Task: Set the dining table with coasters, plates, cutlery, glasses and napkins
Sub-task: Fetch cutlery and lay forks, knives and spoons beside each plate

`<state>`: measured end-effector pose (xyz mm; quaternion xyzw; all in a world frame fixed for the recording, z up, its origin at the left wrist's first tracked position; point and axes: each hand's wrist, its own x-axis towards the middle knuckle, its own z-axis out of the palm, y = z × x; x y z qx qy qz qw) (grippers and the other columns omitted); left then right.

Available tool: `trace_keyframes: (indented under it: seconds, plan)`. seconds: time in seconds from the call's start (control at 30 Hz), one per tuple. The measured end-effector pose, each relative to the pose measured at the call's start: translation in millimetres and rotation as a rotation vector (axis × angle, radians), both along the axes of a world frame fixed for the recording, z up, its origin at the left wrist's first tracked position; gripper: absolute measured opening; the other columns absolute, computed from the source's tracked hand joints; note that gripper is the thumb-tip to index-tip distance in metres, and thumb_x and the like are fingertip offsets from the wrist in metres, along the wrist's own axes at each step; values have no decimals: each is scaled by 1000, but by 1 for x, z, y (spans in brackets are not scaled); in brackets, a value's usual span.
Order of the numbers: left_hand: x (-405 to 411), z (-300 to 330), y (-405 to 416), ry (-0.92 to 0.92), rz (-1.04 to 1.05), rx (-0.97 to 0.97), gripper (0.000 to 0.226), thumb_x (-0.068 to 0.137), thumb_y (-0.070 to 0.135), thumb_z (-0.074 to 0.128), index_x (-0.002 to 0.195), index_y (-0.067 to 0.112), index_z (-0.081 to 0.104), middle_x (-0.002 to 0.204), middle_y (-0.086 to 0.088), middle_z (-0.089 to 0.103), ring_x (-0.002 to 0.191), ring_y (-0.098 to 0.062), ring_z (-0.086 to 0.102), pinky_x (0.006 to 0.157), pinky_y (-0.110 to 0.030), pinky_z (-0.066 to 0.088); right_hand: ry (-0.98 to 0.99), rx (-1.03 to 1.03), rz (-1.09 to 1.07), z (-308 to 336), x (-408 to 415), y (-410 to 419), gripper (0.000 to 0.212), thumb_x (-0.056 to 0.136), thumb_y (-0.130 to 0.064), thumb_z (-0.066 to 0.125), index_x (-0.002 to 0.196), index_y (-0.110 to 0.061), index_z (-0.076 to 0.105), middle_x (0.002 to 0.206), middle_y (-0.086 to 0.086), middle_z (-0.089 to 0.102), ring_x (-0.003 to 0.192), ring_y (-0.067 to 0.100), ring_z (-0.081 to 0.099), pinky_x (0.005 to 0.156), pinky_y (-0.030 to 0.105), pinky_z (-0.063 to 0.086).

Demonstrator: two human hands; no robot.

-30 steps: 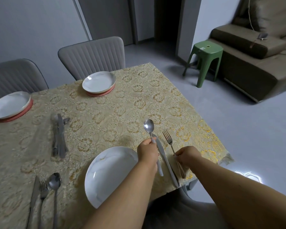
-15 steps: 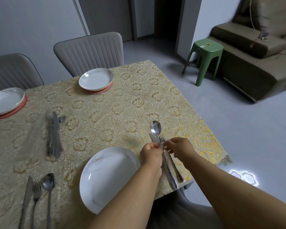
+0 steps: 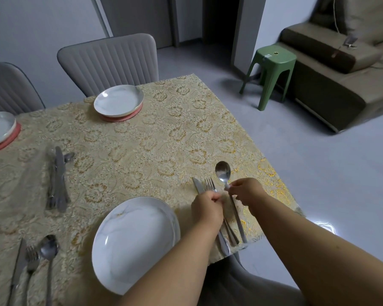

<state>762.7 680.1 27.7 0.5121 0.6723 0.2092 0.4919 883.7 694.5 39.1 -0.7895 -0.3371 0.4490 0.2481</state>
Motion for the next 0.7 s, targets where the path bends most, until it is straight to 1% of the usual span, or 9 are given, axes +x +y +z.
trace_keyframes:
  seconds: [0.03,0.1,0.2,0.27,0.33,0.43,0.5,0.6,0.7]
  plan:
    - [-4,0,-1,125,-30,55,8,91,20,62,90,20,70,91,2,69,83,-17,64,70,-24,47,-66,-26,33,-3,3,1,14,85,-23,71,83,-8,70,63,2,57,61,18,50,52,24,37]
    - [-11,-3,-4,267,-46,99,10,94,14,54,94,19,63,94,2,65,87,-17,60,68,-23,40,-145,-64,85,-10,6,2,18,87,-24,69,89,-7,73,60,-2,54,69,20,54,63,24,39]
    - [-14,-9,-8,385,-66,100,16,93,10,51,102,17,61,101,0,66,91,-19,61,67,-24,41,-180,-120,116,-20,4,3,21,90,-24,65,71,-16,68,69,5,59,74,23,57,66,23,40]
    - [-13,-12,-9,403,-70,91,17,93,9,51,105,17,61,102,0,66,87,-18,58,68,-24,41,-216,-120,133,-22,2,2,19,90,-23,63,73,-16,68,71,6,60,69,24,57,63,22,41]
    - [-12,-14,-10,410,-67,95,17,93,10,52,105,17,60,102,0,65,82,-14,52,67,-22,39,-236,-93,121,-23,1,1,13,88,-16,63,76,-17,67,68,6,59,60,21,52,53,20,37]
    - [-13,-8,-12,379,-73,110,13,94,13,53,104,16,61,90,4,59,75,-9,47,52,-16,30,-312,-69,93,-27,0,-1,16,80,-6,57,65,-11,63,64,9,53,57,22,44,53,23,34]
    - [-14,-3,-13,368,-64,115,9,95,17,54,101,16,60,85,7,55,70,-7,45,48,-13,25,-331,-49,60,-27,-2,-2,13,79,-6,57,70,-4,66,65,10,55,58,23,44,53,24,33]
    - [-16,6,-12,361,-61,131,9,94,29,55,97,21,58,86,9,60,74,-10,51,57,-22,34,-307,15,35,-21,-4,-4,10,84,-15,63,75,-11,63,66,4,58,61,20,50,50,22,33]
    - [-14,17,-10,323,-78,166,11,95,33,53,96,23,58,91,8,64,76,-12,55,64,-25,39,-256,70,40,-10,-6,-8,21,86,-16,63,67,-20,56,61,-4,53,59,17,50,48,20,31]
